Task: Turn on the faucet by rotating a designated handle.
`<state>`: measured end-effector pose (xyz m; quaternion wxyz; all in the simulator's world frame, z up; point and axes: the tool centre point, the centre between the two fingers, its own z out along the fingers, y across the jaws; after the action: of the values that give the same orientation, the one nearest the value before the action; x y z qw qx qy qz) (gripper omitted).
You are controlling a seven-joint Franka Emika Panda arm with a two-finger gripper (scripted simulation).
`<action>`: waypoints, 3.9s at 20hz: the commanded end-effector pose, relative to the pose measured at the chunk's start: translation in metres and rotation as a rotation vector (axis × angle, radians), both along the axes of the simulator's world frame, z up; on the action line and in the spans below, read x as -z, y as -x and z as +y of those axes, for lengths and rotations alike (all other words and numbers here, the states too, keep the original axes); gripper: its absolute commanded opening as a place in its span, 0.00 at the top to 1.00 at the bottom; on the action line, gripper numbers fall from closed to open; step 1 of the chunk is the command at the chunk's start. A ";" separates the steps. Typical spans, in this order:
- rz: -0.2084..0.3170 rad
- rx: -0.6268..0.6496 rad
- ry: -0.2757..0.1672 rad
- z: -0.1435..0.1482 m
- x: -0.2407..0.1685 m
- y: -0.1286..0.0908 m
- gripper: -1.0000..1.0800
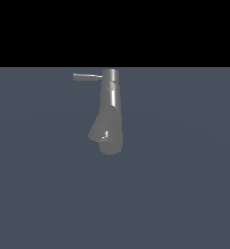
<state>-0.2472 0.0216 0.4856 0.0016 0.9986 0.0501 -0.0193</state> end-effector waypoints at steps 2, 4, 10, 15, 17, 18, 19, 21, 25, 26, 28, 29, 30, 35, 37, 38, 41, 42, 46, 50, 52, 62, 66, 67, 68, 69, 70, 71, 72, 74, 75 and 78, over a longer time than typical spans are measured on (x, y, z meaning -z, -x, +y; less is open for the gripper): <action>0.000 0.021 0.005 0.001 0.001 -0.005 1.00; 0.001 0.040 0.010 0.001 0.001 -0.009 1.00; 0.000 0.125 0.029 0.004 0.003 -0.027 1.00; -0.002 0.225 0.051 0.008 0.008 -0.049 1.00; -0.004 0.271 0.060 0.010 0.011 -0.060 1.00; -0.005 0.294 0.064 0.011 0.012 -0.065 1.00; -0.006 0.317 0.068 0.012 0.013 -0.070 1.00; -0.008 0.362 0.076 0.014 0.017 -0.081 1.00; -0.013 0.452 0.091 0.018 0.024 -0.102 1.00; -0.014 0.475 0.094 0.019 0.027 -0.107 1.00; -0.016 0.519 0.100 0.022 0.031 -0.117 1.00; -0.018 0.541 0.103 0.023 0.034 -0.123 1.00; -0.019 0.563 0.106 0.024 0.036 -0.128 1.00; -0.026 0.673 0.116 0.030 0.050 -0.153 1.00; -0.028 0.717 0.120 0.033 0.056 -0.163 1.00; -0.029 0.739 0.121 0.034 0.059 -0.168 1.00; -0.032 0.804 0.124 0.039 0.069 -0.183 1.00; -0.033 0.826 0.125 0.040 0.072 -0.188 1.00; -0.036 0.914 0.127 0.046 0.087 -0.207 1.00; -0.038 1.001 0.126 0.052 0.102 -0.225 1.00; -0.039 1.045 0.125 0.055 0.111 -0.234 1.00; -0.032 1.267 0.112 0.070 0.156 -0.276 1.00; -0.025 1.357 0.105 0.076 0.175 -0.291 1.00; -0.023 1.380 0.103 0.078 0.180 -0.295 1.00; -0.021 1.403 0.101 0.080 0.185 -0.298 1.00; -0.019 1.426 0.098 0.081 0.190 -0.302 1.00; -0.016 1.449 0.096 0.083 0.196 -0.305 1.00; -0.013 1.472 0.094 0.084 0.201 -0.309 1.00; -0.010 1.493 0.092 0.086 0.206 -0.312 1.00; -0.005 1.534 0.088 0.088 0.215 -0.318 1.00; -0.002 1.552 0.086 0.090 0.219 -0.320 1.00; 0.006 1.600 0.081 0.093 0.230 -0.327 1.00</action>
<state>0.0786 0.1107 0.2688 0.0203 0.7384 -0.6739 -0.0127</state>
